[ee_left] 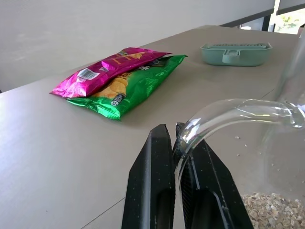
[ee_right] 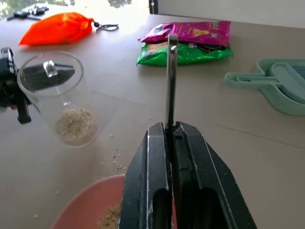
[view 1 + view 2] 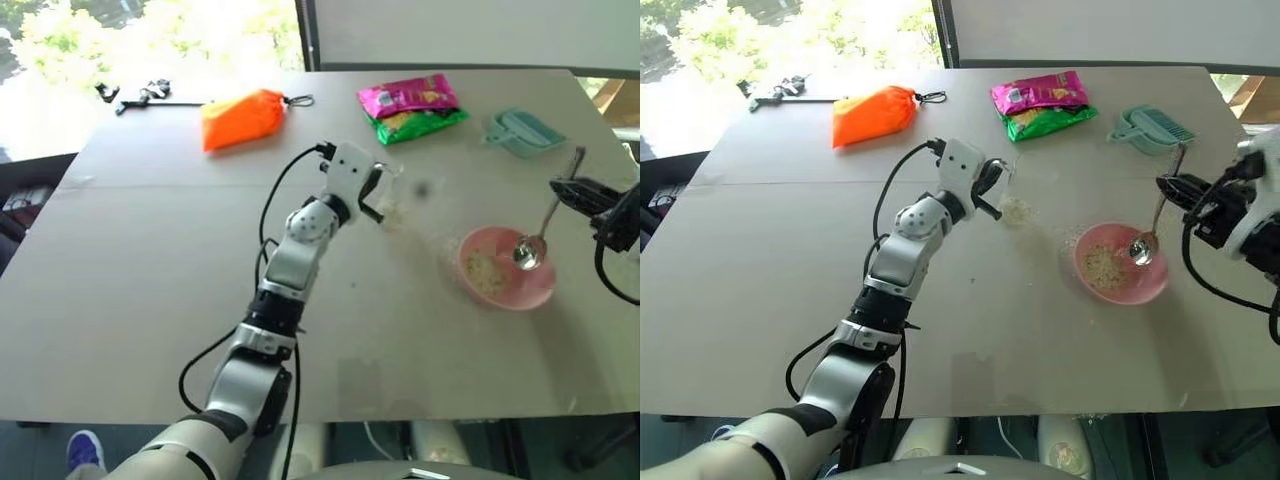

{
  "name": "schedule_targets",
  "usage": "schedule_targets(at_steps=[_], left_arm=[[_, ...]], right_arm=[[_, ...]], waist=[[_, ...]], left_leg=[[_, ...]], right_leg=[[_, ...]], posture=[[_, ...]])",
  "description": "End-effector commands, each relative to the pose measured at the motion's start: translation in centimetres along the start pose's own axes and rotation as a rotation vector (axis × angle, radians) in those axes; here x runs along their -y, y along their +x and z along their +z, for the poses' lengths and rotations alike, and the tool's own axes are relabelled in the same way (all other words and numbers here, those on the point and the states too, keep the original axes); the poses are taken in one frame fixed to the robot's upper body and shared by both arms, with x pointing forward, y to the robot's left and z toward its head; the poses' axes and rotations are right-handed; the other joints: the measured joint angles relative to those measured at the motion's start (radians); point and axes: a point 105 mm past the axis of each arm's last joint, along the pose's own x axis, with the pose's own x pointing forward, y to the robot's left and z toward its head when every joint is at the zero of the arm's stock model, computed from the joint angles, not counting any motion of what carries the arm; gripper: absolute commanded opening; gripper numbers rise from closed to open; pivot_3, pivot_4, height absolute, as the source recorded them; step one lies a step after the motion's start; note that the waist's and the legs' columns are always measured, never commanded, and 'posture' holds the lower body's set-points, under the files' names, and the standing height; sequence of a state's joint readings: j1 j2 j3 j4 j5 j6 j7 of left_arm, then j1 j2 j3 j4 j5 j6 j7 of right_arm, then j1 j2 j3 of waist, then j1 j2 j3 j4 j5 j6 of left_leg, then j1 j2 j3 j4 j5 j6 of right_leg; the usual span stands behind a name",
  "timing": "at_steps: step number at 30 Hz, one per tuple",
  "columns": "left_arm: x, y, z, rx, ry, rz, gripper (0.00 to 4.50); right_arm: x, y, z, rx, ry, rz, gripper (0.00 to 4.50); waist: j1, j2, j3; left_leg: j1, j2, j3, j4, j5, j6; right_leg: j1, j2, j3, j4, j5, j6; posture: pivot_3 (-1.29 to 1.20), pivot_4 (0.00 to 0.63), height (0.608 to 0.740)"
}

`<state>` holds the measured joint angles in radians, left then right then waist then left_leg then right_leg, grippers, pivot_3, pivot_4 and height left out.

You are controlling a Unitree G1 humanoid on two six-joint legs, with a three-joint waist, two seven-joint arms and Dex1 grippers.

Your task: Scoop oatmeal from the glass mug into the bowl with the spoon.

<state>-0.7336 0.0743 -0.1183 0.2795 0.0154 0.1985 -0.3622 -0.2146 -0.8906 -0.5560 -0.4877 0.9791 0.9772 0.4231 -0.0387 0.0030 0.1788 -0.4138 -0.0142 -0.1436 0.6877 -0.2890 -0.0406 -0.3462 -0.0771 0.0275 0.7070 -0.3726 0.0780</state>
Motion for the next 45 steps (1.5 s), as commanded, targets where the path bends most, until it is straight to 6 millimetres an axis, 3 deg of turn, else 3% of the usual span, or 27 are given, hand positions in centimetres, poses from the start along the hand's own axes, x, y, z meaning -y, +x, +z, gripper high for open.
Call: schedule_targets(at_steps=[1,6,10,14,19,22,35,45], left_arm=[[0.0,0.0,2.7,0.100,0.017,0.004,0.03],[0.1,-0.2,2.8,0.108,0.002,0.001,0.03],[0.4,-0.4,2.9,0.117,-0.022,-0.011,0.03],[0.4,-0.8,2.9,0.114,-0.055,0.000,0.03],[0.2,-1.3,2.5,0.100,-0.053,0.012,0.03],[0.1,-1.7,2.3,0.094,-0.053,0.027,0.03],[-0.5,-3.6,2.5,0.114,-0.066,0.082,0.03],[-1.4,-4.0,1.9,0.090,-0.091,0.150,0.03]], right_arm=[[0.0,-0.3,1.7,0.098,0.021,0.007,0.00],[0.8,-0.4,2.3,0.182,0.175,-0.007,0.00],[0.8,-0.2,4.4,0.325,0.337,0.032,0.00],[-1.3,1.4,7.4,0.456,0.458,0.153,0.00],[-3.9,3.9,8.8,0.477,0.513,0.230,0.00],[-5.8,5.7,9.1,0.467,0.508,0.278,0.00],[-5.2,8.5,9.5,0.460,0.505,0.280,0.00],[-7.9,10.5,8.0,0.389,0.432,0.341,0.00]], waist=[[-0.002,0.000,0.000],[-0.001,0.000,0.000],[-0.003,0.000,0.000],[-0.007,0.000,0.000],[-0.006,0.000,0.000],[-0.006,0.000,0.000],[-0.009,0.001,0.000],[-0.006,0.001,0.000]], left_leg=[[0.000,0.000,0.000,0.000,0.000,0.000],[0.000,0.000,0.000,0.000,0.000,0.000],[0.000,0.000,0.000,0.000,0.000,0.000],[0.000,0.000,0.000,0.000,0.000,0.000],[0.001,0.000,-0.001,0.001,0.000,0.000],[0.000,0.000,-0.001,0.001,0.000,0.000],[0.000,0.000,-0.002,0.000,0.000,0.000],[0.000,0.000,-0.002,0.000,0.000,0.000]], right_leg=[[0.000,0.000,0.000,0.000,0.000,0.000],[0.001,0.000,0.000,0.000,0.000,0.000],[0.001,-0.001,0.000,0.002,0.000,0.000],[0.000,0.000,0.000,0.003,0.000,0.000],[0.001,0.000,0.000,0.003,0.000,0.000],[0.001,0.000,-0.001,0.004,0.000,0.000],[0.000,0.000,-0.002,0.004,0.000,0.000],[0.000,-0.001,-0.002,0.004,0.000,0.000]], posture=[[0.00,0.150,0.740],[0.00,0.150,0.740],[0.00,0.150,0.740],[0.00,0.150,0.740],[0.00,0.150,0.740],[0.00,0.150,0.740],[0.00,0.150,0.740],[0.00,0.150,0.740]])
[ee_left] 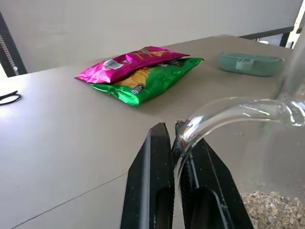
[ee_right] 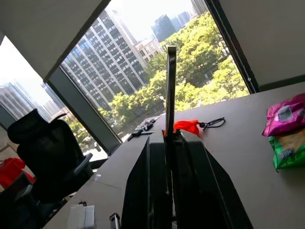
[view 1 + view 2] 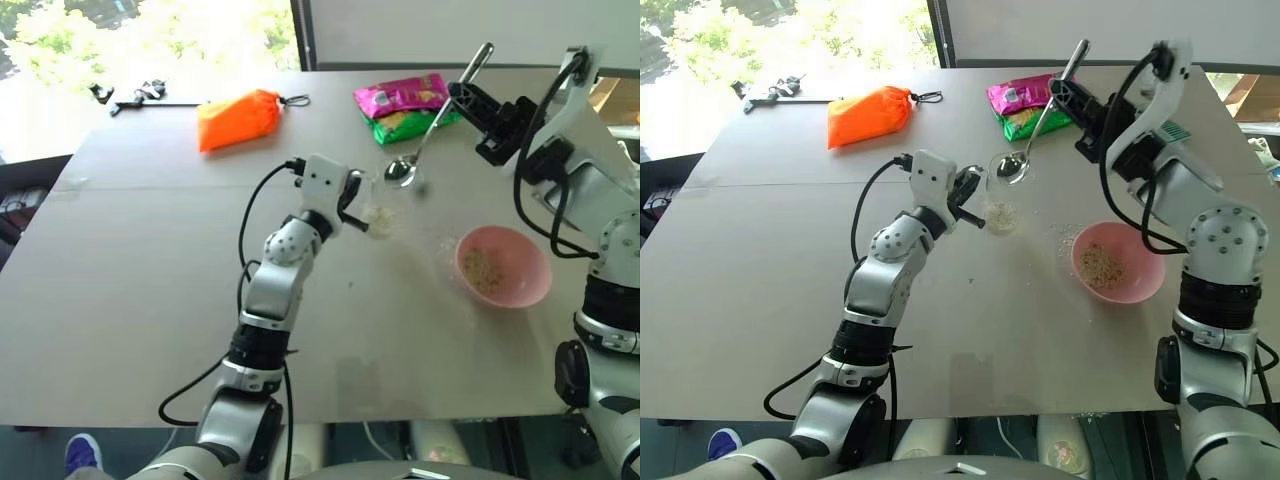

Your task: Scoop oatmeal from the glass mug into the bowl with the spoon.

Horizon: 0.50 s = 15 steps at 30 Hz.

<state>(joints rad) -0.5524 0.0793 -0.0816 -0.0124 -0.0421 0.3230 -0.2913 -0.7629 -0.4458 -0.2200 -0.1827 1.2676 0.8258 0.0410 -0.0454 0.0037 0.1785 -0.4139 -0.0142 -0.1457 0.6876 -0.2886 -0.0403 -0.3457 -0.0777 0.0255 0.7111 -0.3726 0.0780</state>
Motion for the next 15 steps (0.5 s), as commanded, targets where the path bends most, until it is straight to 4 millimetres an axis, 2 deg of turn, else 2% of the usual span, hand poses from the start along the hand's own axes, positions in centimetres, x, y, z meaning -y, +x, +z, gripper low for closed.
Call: schedule_targets(at_steps=[1,7,10,12,14,15], left_arm=[[-0.6,-0.4,1.8,0.066,-0.006,0.038,0.03],[-1.4,-1.1,1.4,0.059,-0.036,0.088,0.03],[-1.8,-1.4,1.2,0.059,-0.060,0.110,0.00],[-2.0,-1.6,1.1,0.059,-0.074,0.124,0.00],[-2.9,-2.1,0.9,0.070,-0.110,0.166,0.00],[-3.5,-2.4,0.8,0.073,-0.121,0.187,0.00]], right_arm=[[-1.6,0.6,0.0,0.013,-0.074,0.059,0.00],[-2.6,2.5,-4.4,-0.065,-0.256,0.106,0.00],[-2.5,2.7,-5.3,-0.075,-0.293,0.115,0.94],[-2.5,2.6,-5.7,-0.091,-0.337,0.136,1.75],[-2.7,2.1,-5.1,-0.077,-0.377,0.166,2.59],[-2.8,1.7,-4.6,-0.067,-0.406,0.179,2.82]], waist=[[0.000,0.000,0.000],[-0.012,0.000,0.000],[-0.013,0.000,0.000],[-0.012,0.000,0.000],[-0.012,0.000,0.000],[-0.012,0.000,0.000]], left_leg=[[0.000,0.000,0.000,0.000,0.000,0.000],[0.001,0.000,0.000,0.000,0.000,0.000],[0.000,0.000,-0.001,0.000,0.000,0.000],[0.000,-0.001,-0.001,0.000,0.000,0.000],[0.000,-0.001,-0.001,0.000,0.000,0.000],[0.000,-0.001,-0.001,0.000,0.000,0.000]], right_leg=[[0.000,0.000,0.000,0.000,0.000,0.000],[-0.001,0.000,0.000,0.000,0.000,0.000],[0.000,0.000,0.000,0.000,0.000,0.000],[0.000,-0.001,0.000,0.000,0.000,0.000],[0.000,-0.001,0.000,0.000,0.000,0.000],[0.000,-0.001,0.000,0.000,0.000,0.000]], posture=[[0.00,0.150,0.740],[0.00,0.150,0.740],[0.00,0.150,0.740],[0.00,0.150,0.740],[0.00,0.150,0.740],[0.00,0.150,0.740]])
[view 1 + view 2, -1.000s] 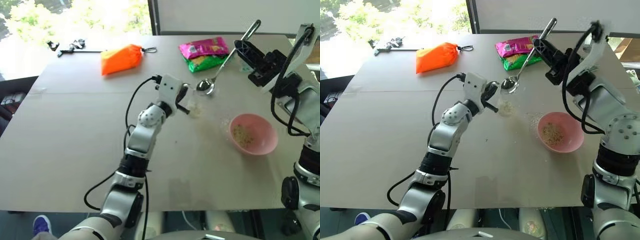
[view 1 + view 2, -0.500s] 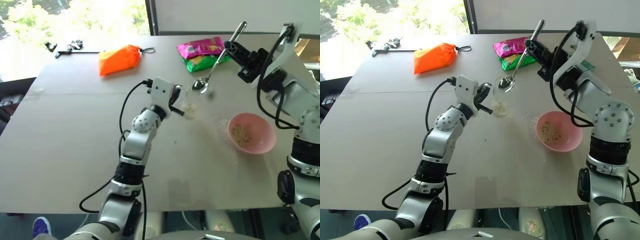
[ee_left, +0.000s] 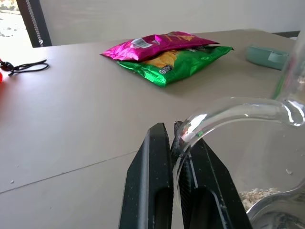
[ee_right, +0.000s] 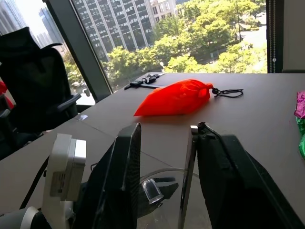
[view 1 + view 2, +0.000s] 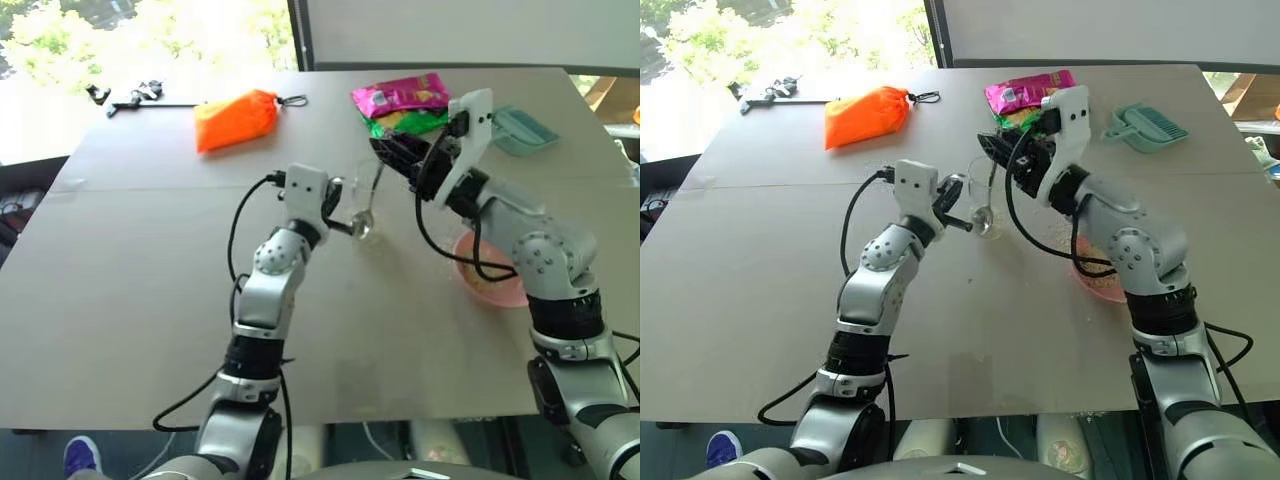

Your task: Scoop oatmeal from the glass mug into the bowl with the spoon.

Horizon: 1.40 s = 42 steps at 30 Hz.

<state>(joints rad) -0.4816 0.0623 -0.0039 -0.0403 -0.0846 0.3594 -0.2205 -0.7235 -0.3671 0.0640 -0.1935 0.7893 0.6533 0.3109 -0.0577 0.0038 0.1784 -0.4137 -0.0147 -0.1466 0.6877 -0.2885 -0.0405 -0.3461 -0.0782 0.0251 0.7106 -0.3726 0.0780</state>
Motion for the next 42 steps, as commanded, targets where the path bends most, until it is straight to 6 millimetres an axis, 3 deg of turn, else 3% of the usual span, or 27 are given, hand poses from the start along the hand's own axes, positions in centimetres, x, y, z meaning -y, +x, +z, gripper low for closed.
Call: schedule_targets(at_steps=[1,2,3,7,11,15,18,22,26,31,35,42], left_arm=[[-1.7,-1.0,2.7,0.122,-0.032,0.065,0.00],[-2.4,-1.3,2.6,0.126,-0.032,0.083,0.00],[-3.0,-1.7,2.5,0.128,-0.024,0.098,0.00],[-6.0,-3.2,1.9,0.120,0.009,0.164,0.00],[-8.5,-4.6,1.3,0.097,0.045,0.215,0.00],[-10.2,-5.6,1.0,0.101,0.036,0.258,0.00],[-11.0,-6.2,0.2,0.082,0.037,0.273,0.98],[-10.9,-6.3,0.0,0.081,0.035,0.251,2.67],[-10.0,-6.8,0.9,0.102,0.012,0.204,4.44],[-8.3,-9.6,1.3,0.088,-0.026,0.104,4.48],[-8.0,-12.8,0.4,0.003,-0.021,0.057,4.48],[-7.8,-17.2,-0.8,-0.118,-0.003,-0.023,4.48]], right_arm=[[-0.5,-1.8,2.6,0.083,-0.132,0.055,3.38],[-0.4,-2.5,3.0,0.090,-0.159,0.061,3.53],[-0.4,-3.3,3.2,0.092,-0.194,0.073,4.00],[0.6,-7.4,3.7,0.054,-0.281,0.042,4.00],[3.5,-12.8,3.7,-0.046,-0.367,-0.137,4.00],[5.2,-17.4,2.0,-0.145,-0.393,-0.286,4.00],[6.3,-19.7,0.1,-0.189,-0.377,-0.376,4.09],[7.4,-21.5,-2.1,-0.230,-0.380,-0.442,4.09],[7.7,-22.9,-2.6,-0.212,-0.365,-0.459,4.09],[7.5,-25.1,-2.0,-0.178,-0.334,-0.441,4.09],[6.2,-26.9,-1.6,-0.193,-0.307,-0.371,4.09],[4.3,-30.1,-2.9,-0.326,-0.292,-0.269,4.09]], waist=[[0.000,0.000,0.000],[0.000,0.000,0.000],[0.000,0.000,0.000],[0.000,0.000,0.000],[0.017,-0.001,0.000],[0.020,-0.001,0.000],[0.017,-0.001,0.000],[0.016,-0.001,0.000],[0.018,-0.001,0.000],[0.016,-0.001,0.000],[0.018,-0.001,0.000],[0.022,-0.002,0.000]], left_leg=[[0.000,0.000,0.000,0.000,0.000,0.000],[0.000,0.000,0.000,0.000,0.000,0.000],[0.000,0.000,0.000,0.000,0.000,0.000],[0.000,0.000,0.000,-0.001,0.000,0.000],[0.000,0.000,0.000,-0.001,0.000,0.000],[0.001,0.000,0.001,-0.001,0.000,0.000],[0.002,0.000,0.001,-0.001,0.000,0.000],[0.009,0.000,0.003,-0.002,0.000,0.000],[0.017,0.000,0.002,-0.004,0.000,0.000],[0.017,0.000,0.003,-0.006,0.000,0.000],[0.018,0.001,0.002,-0.009,0.000,0.000],[0.026,0.001,0.004,-0.014,-0.001,0.001]], right_leg=[[0.000,0.000,0.000,0.000,0.000,0.000],[0.000,0.000,0.000,0.000,0.000,0.000],[0.000,0.000,0.000,0.000,0.000,0.000],[0.000,0.000,0.000,-0.001,0.000,0.000],[0.000,0.000,0.000,-0.002,0.000,0.000],[0.001,-0.001,0.000,-0.006,0.000,0.000],[0.002,-0.001,0.000,-0.006,0.000,0.000],[0.007,-0.001,0.002,-0.005,0.000,0.000],[0.013,-0.001,0.003,-0.006,0.000,0.000],[0.014,-0.001,0.003,-0.011,0.000,0.000],[0.016,-0.001,0.002,-0.014,0.000,0.000],[0.023,-0.001,0.004,-0.017,0.000,0.000]], posture=[[0.00,0.150,0.740],[0.00,0.150,0.740],[0.00,0.150,0.740],[0.00,0.150,0.740],[0.00,0.150,0.740],[0.00,0.150,0.740],[0.00,0.150,0.740],[0.00,0.150,0.740],[0.00,0.150,0.740],[0.00,0.150,0.740],[0.00,0.150,0.740],[0.00,0.150,0.740]])
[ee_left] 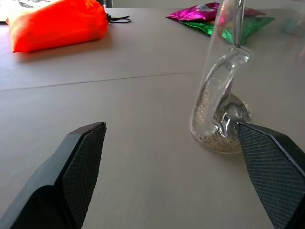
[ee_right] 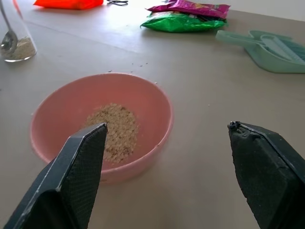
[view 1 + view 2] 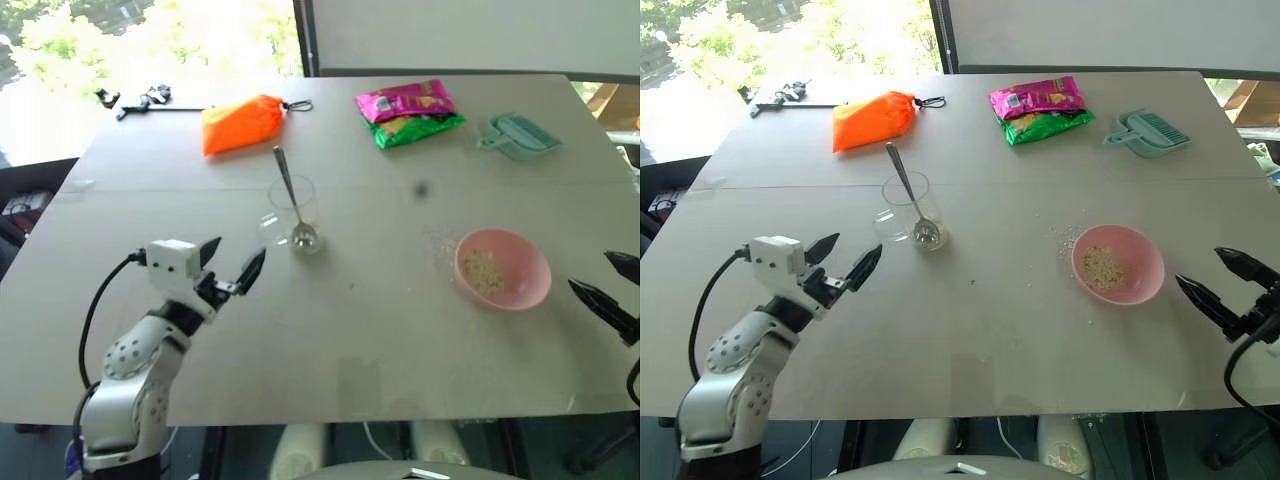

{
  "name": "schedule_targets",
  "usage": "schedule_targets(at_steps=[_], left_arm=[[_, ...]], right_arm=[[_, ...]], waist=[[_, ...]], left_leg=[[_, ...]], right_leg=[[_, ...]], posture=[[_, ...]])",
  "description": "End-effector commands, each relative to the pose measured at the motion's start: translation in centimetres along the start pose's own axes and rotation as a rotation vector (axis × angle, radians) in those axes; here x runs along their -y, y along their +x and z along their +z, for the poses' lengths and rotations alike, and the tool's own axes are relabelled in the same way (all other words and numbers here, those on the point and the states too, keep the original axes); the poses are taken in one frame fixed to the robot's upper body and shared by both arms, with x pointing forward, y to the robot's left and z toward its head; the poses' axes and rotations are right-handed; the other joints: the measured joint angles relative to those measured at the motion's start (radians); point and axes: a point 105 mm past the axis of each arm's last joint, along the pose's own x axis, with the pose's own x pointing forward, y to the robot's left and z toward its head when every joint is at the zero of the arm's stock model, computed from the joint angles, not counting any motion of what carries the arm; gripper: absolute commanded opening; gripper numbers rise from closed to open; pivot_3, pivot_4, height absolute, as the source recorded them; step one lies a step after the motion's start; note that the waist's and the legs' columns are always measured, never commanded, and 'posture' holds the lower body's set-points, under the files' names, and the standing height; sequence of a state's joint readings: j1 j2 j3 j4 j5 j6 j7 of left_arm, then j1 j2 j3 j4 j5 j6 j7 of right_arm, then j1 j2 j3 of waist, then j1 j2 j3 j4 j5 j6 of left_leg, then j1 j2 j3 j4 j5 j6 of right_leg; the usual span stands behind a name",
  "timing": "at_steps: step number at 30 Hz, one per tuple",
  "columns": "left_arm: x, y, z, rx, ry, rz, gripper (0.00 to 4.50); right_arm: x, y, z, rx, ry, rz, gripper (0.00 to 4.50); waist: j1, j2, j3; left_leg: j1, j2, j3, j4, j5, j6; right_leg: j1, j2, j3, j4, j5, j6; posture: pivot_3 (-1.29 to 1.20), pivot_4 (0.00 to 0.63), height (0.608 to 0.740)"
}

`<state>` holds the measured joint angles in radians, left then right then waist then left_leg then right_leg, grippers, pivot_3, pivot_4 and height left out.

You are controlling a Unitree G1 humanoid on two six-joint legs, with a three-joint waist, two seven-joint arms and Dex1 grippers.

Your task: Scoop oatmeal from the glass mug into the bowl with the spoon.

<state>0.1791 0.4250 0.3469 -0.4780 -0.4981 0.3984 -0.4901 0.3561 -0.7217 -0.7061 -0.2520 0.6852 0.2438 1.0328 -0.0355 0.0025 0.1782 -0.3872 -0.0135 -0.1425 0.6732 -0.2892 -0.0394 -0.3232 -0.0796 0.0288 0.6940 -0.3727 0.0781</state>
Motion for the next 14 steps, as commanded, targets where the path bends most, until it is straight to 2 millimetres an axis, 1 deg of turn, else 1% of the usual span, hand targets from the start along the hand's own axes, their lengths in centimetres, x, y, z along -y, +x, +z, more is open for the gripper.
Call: schedule_targets(at_steps=[1,3,5,7,10,14], left_arm=[[0.2,-2.0,0.7,-0.009,0.029,-0.049,4.48],[0.0,-3.7,0.0,-0.059,0.015,-0.058,4.48],[-0.6,-5.1,-0.3,-0.090,0.006,-0.051,4.48],[-1.0,-5.9,-0.5,-0.107,-0.001,-0.041,4.48],[-1.5,-6.5,-0.5,-0.116,-0.008,-0.031,4.48],[-1.6,-6.5,-0.6,-0.125,-0.006,-0.035,4.48]], right_arm=[[-0.3,-1.8,-0.2,-0.037,-0.047,0.045,4.09],[-0.3,-3.0,-1.4,-0.094,-0.039,0.047,4.09],[-0.4,-4.1,-2.4,-0.139,-0.031,0.054,4.09],[-0.2,-4.6,-2.7,-0.150,-0.025,0.046,4.09],[0.0,-4.7,-3.0,-0.157,-0.029,0.041,4.09],[0.1,-4.6,-3.1,-0.154,-0.041,0.037,4.09]], waist=[[0.000,-0.001,0.000],[0.000,0.000,0.000],[0.000,0.000,0.000],[0.000,0.000,0.000],[0.000,0.000,0.000],[0.001,0.000,0.000]], left_leg=[[0.002,0.000,0.000,-0.001,-0.001,0.002],[0.009,0.001,0.002,-0.005,-0.002,0.004],[0.009,0.001,0.002,-0.006,-0.002,0.004],[0.008,0.001,0.002,-0.007,-0.002,0.004],[0.009,0.001,0.002,-0.007,-0.002,0.004],[0.009,0.001,0.001,-0.007,-0.002,0.004]], right_leg=[[0.002,0.000,0.000,0.000,0.000,0.000],[0.007,0.000,0.002,-0.002,0.000,0.000],[0.007,0.000,0.002,-0.005,0.000,0.000],[0.007,0.000,0.002,-0.008,0.000,0.000],[0.010,0.000,0.002,-0.011,0.000,0.000],[0.012,0.000,0.001,-0.014,0.000,0.001]], posture=[[0.00,0.150,0.740],[0.00,0.150,0.740],[0.00,0.150,0.740],[0.00,0.150,0.740],[0.00,0.150,0.740],[0.00,0.150,0.740]])
